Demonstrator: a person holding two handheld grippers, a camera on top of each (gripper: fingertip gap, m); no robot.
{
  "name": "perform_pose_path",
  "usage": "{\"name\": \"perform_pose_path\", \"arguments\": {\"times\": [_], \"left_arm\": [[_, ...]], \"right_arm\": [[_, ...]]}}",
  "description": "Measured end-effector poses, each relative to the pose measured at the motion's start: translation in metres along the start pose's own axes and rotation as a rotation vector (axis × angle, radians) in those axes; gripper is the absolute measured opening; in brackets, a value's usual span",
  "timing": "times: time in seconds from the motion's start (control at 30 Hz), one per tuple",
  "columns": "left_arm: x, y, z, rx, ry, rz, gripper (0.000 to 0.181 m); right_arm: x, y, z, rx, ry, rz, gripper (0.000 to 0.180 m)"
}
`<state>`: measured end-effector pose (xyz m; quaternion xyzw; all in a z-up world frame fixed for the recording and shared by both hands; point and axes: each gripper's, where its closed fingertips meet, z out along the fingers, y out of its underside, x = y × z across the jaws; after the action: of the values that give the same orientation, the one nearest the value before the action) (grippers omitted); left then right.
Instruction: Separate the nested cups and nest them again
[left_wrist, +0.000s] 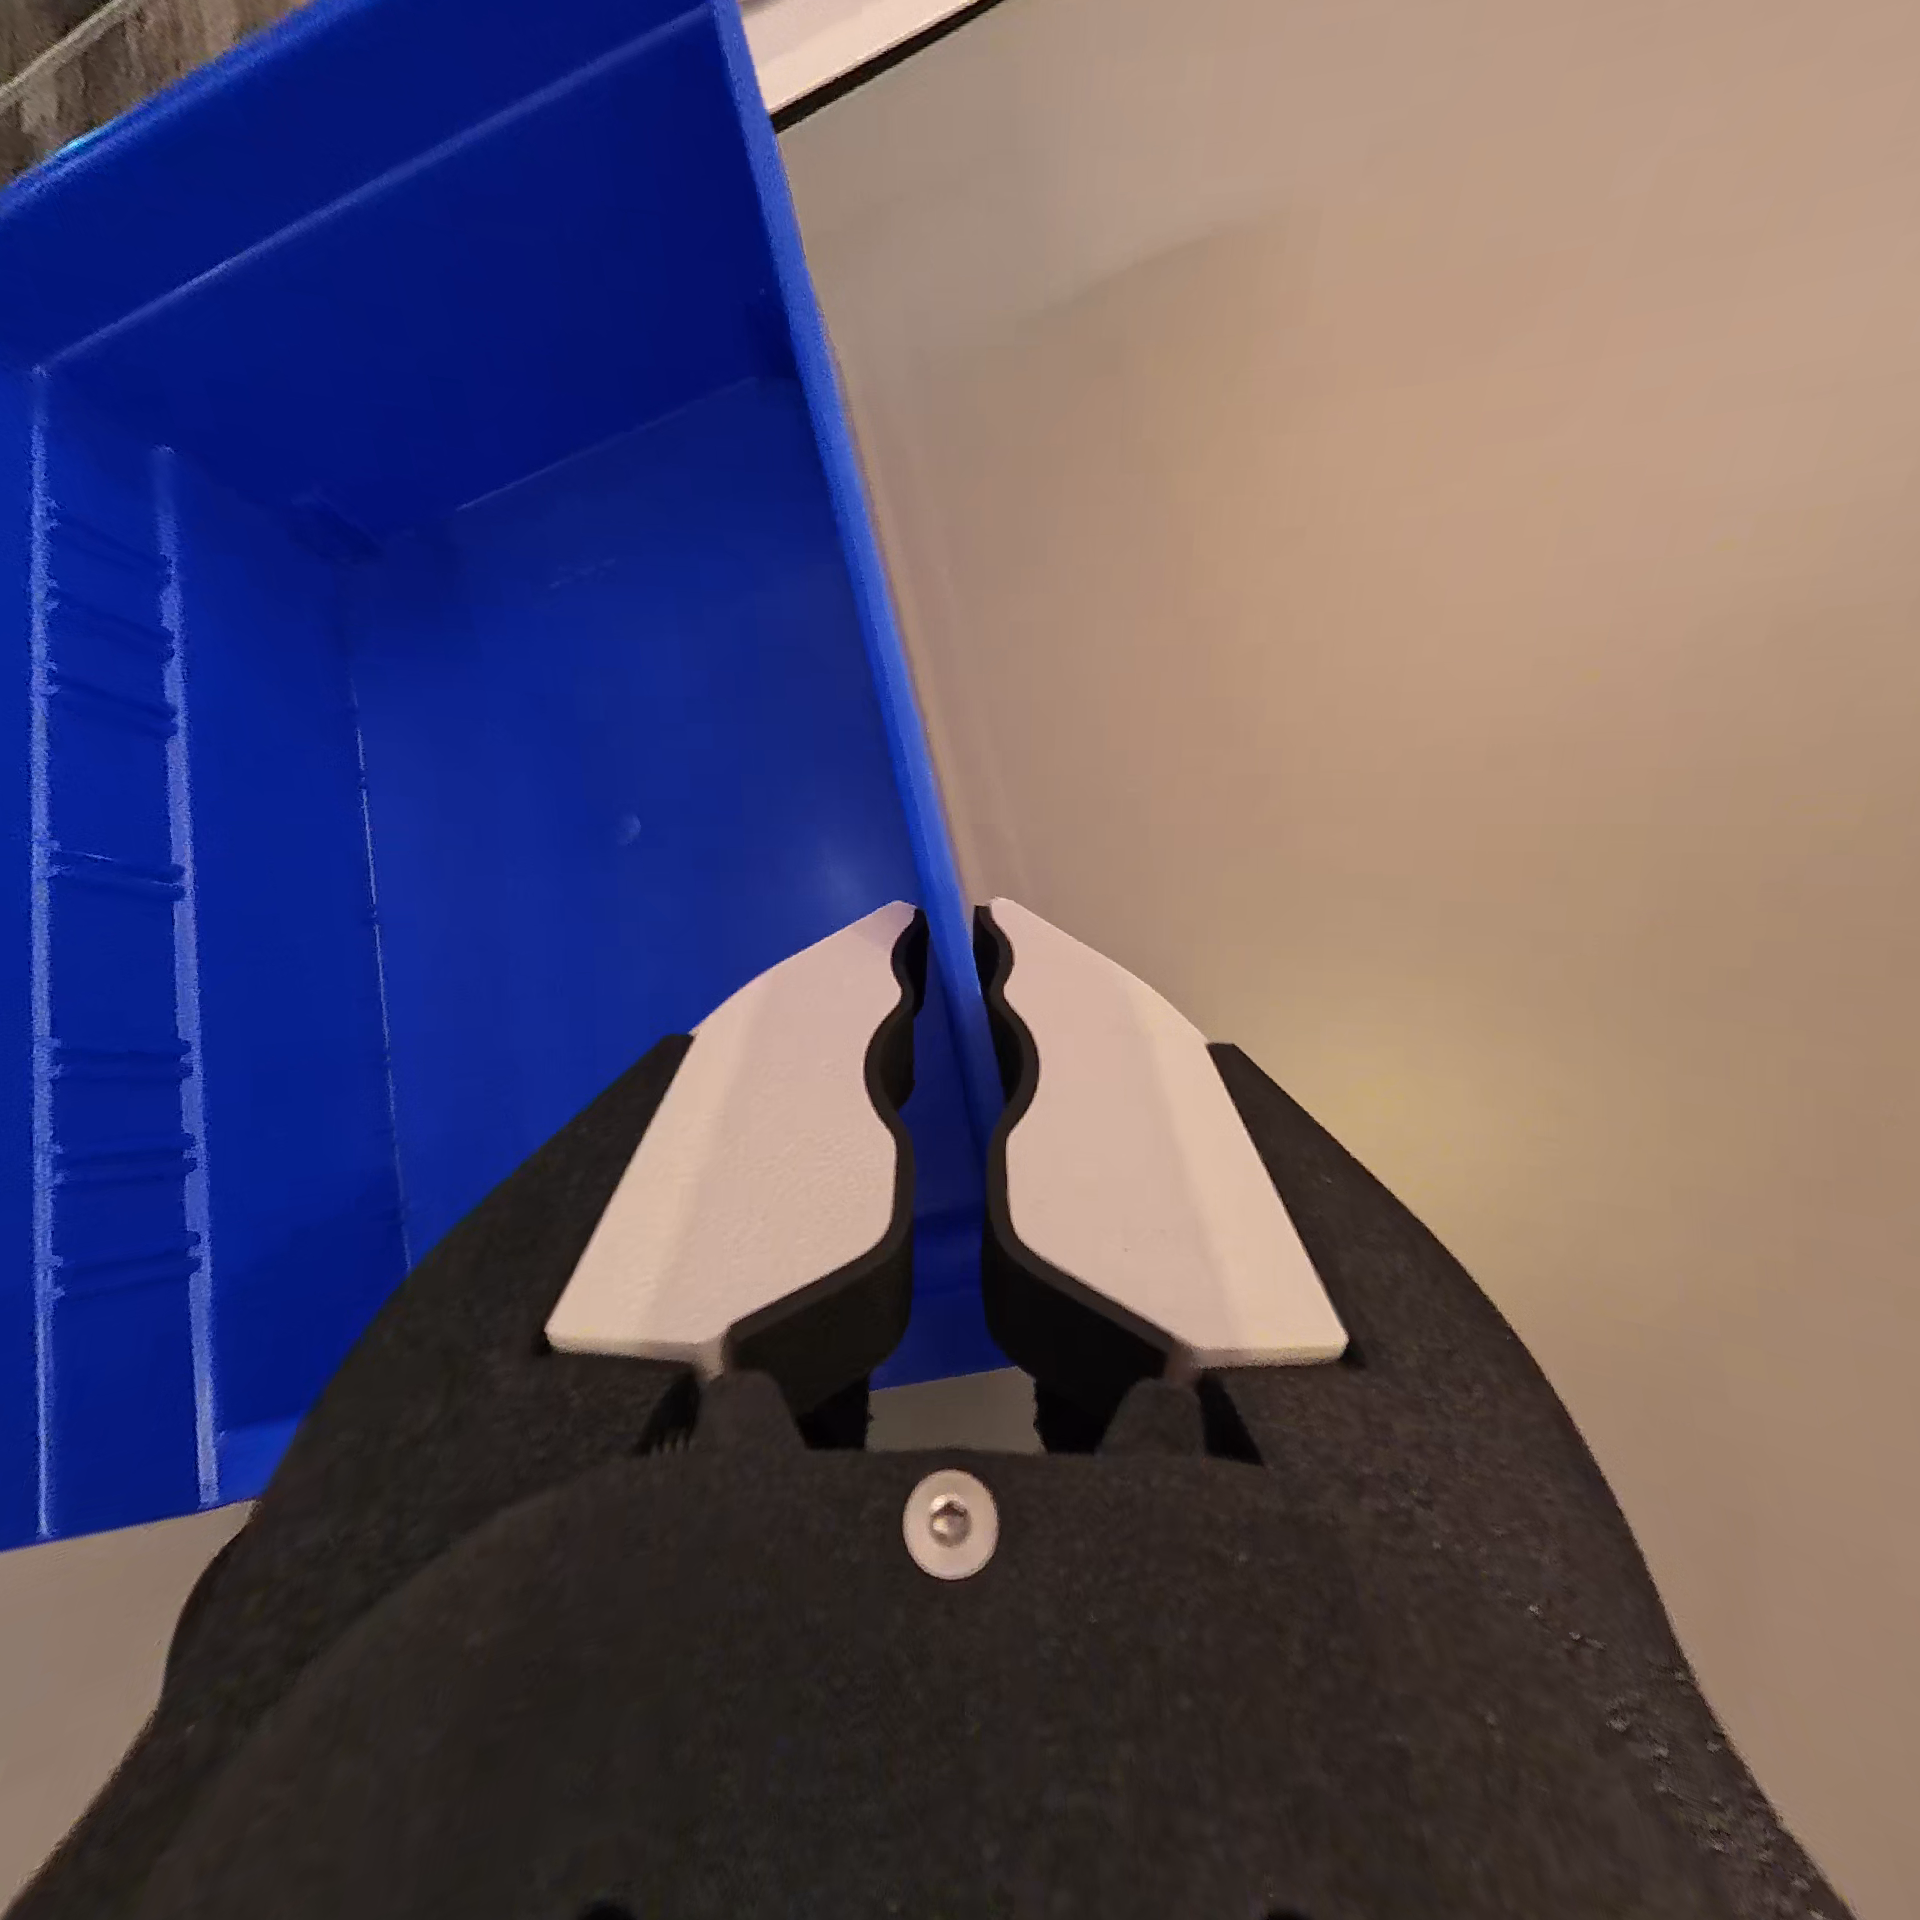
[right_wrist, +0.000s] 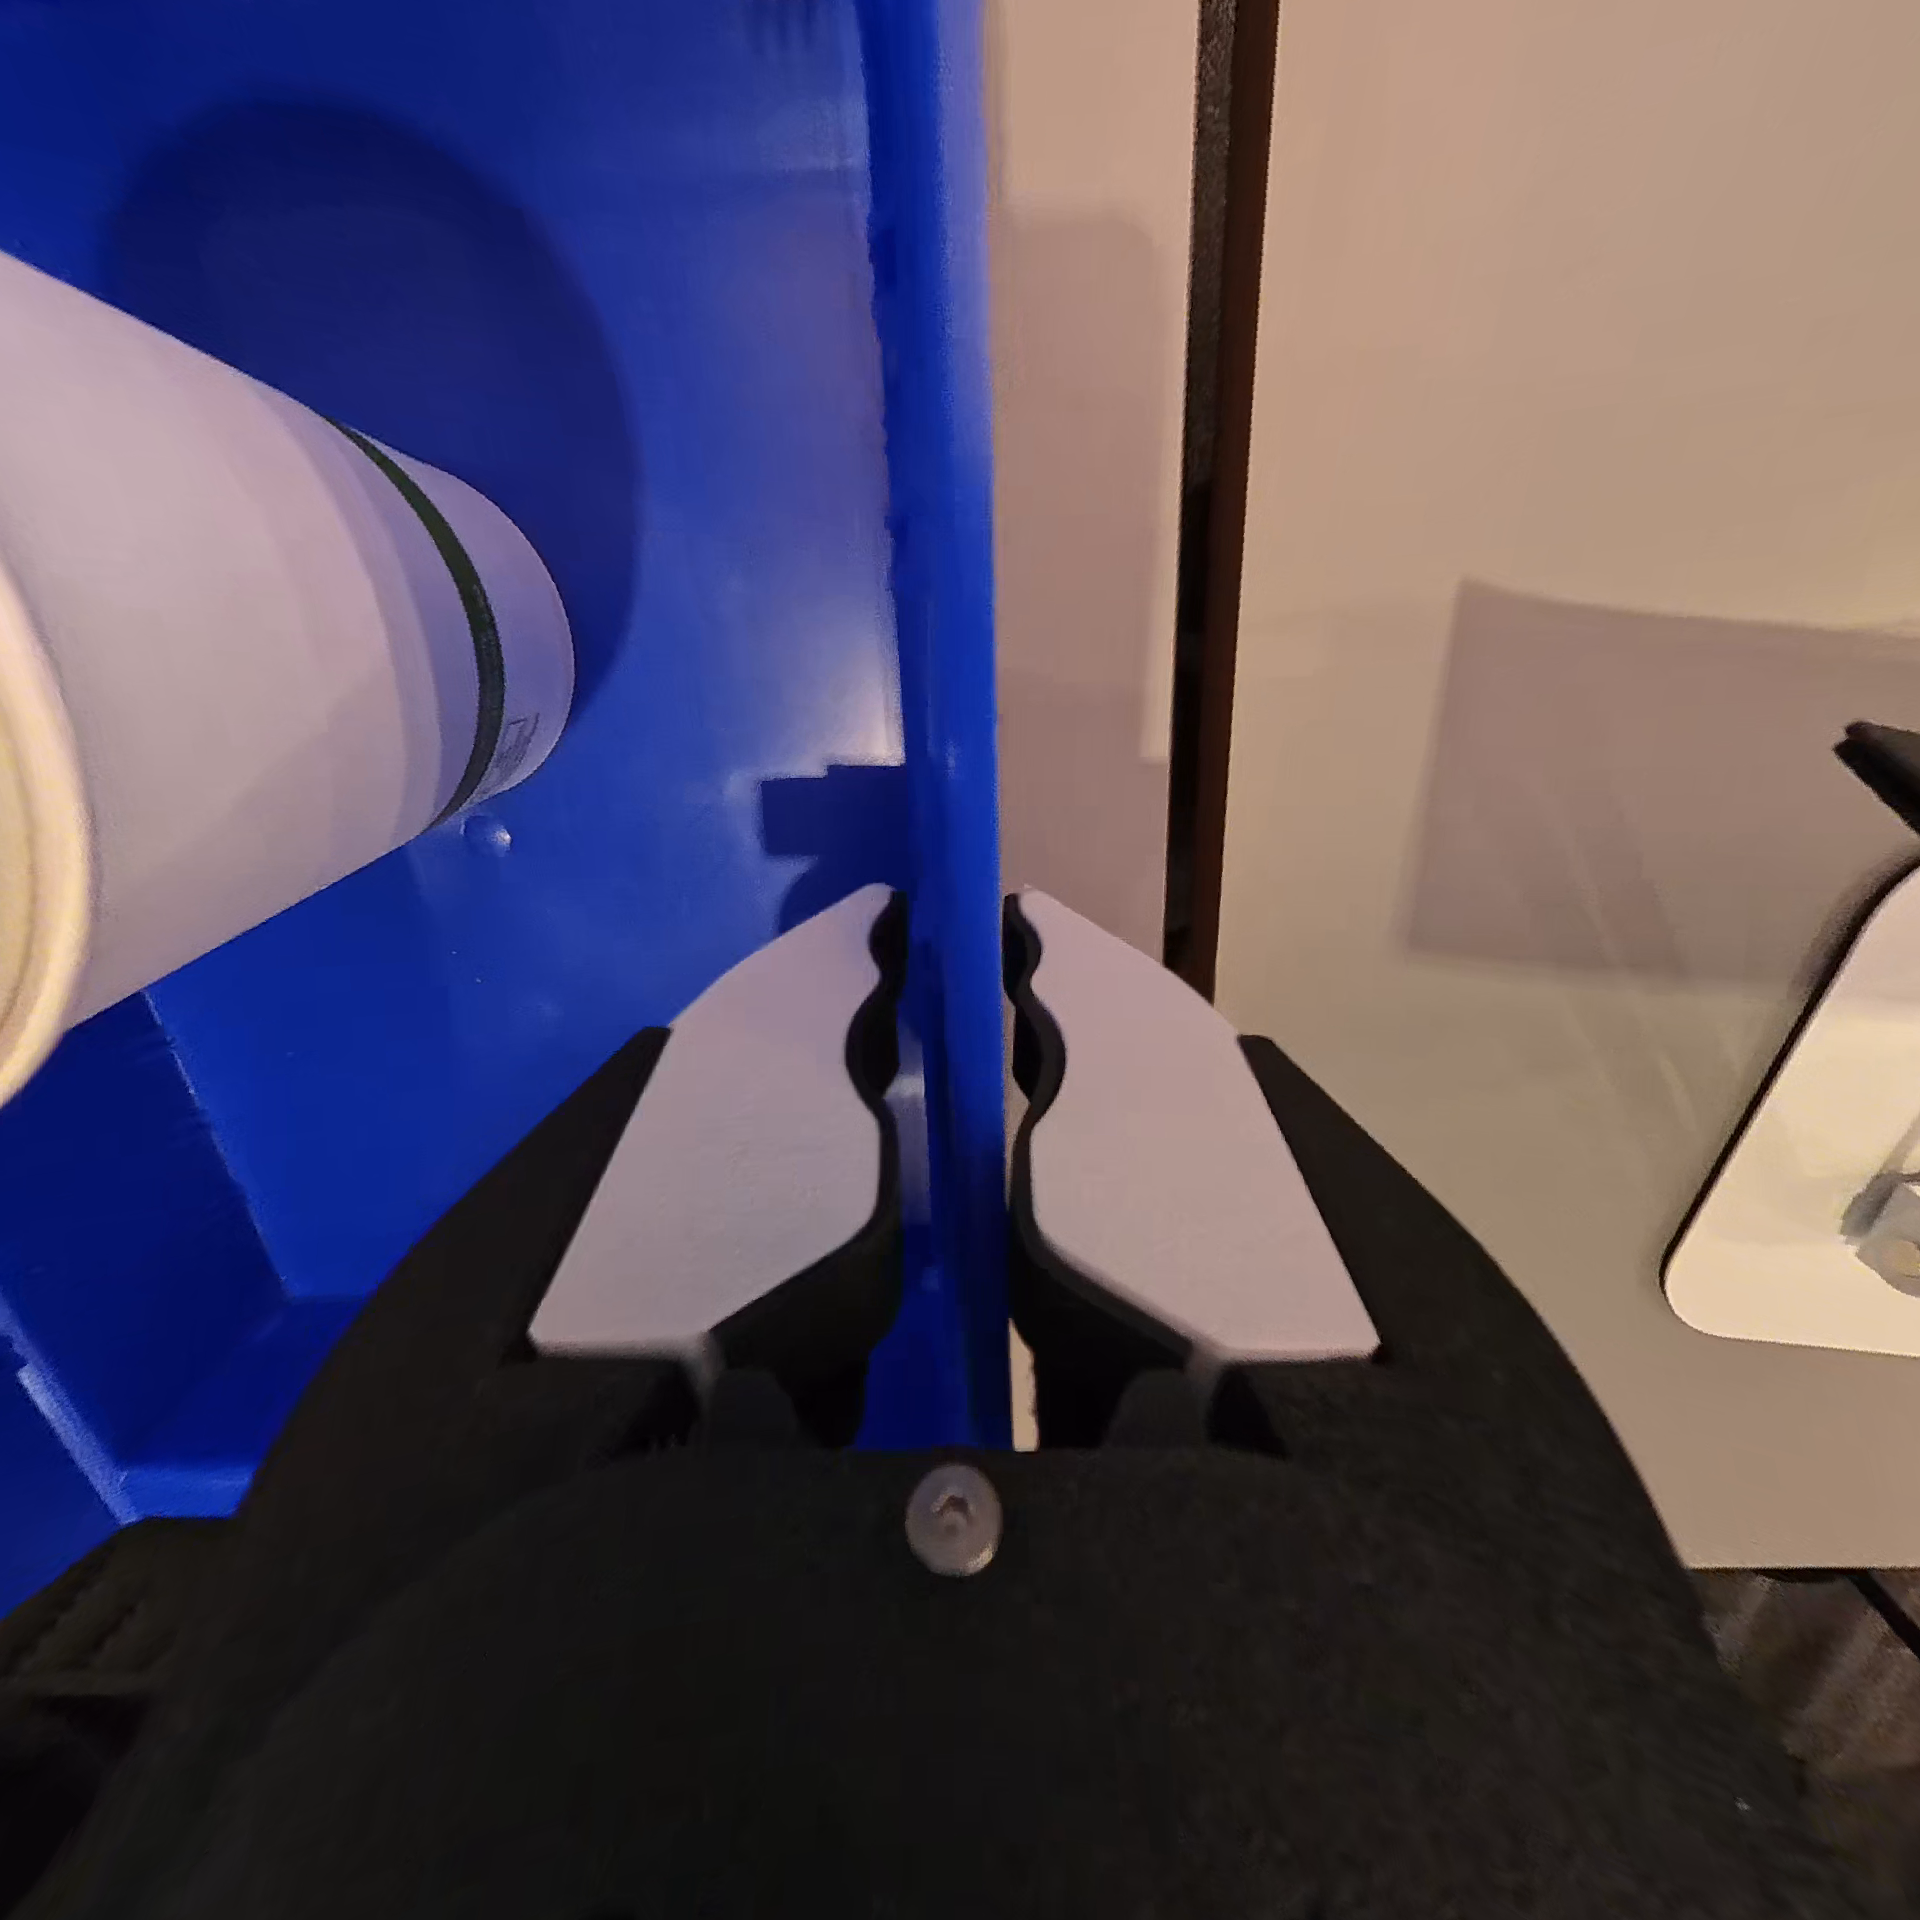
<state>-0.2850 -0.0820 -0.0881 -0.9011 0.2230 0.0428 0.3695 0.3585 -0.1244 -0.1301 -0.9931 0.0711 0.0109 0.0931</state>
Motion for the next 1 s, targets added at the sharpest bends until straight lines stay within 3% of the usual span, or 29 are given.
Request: {"name": "perform_pose_path", "arguments": {"times": [0.23, 0.33, 0.47, 0.57, 0.73, 0.87, 1.0], "left_arm": [[0.045, -0.011, -0.004, 0.026, 0.064, 0.062, 0.009], [0.068, -0.017, -0.005, 0.042, 0.114, 0.074, 0.023], [0.095, -0.020, -0.009, 0.060, 0.191, 0.079, 0.055], [0.098, -0.020, -0.016, 0.091, 0.217, 0.071, 0.061], [0.089, -0.025, -0.031, 0.142, 0.242, 0.040, 0.052], [0.081, -0.028, -0.015, 0.121, 0.163, 0.083, 0.020], [0.090, -0.035, -0.013, 0.134, 0.187, 0.068, 0.021]], "right_arm": [[-0.012, 0.003, -0.001, -0.011, -0.120, 0.073, 0.006], [-0.016, 0.005, -0.001, -0.020, -0.116, 0.073, 0.006], [-0.020, 0.006, -0.001, -0.018, -0.121, 0.101, 0.006], [-0.022, 0.008, -0.001, -0.015, -0.133, 0.129, 0.005], [-0.026, 0.010, -0.002, -0.013, -0.141, 0.169, 0.005], [-0.033, 0.013, -0.002, -0.025, -0.137, 0.176, 0.005], [-0.039, 0.016, -0.003, -0.018, -0.137, 0.201, 0.005]]}}
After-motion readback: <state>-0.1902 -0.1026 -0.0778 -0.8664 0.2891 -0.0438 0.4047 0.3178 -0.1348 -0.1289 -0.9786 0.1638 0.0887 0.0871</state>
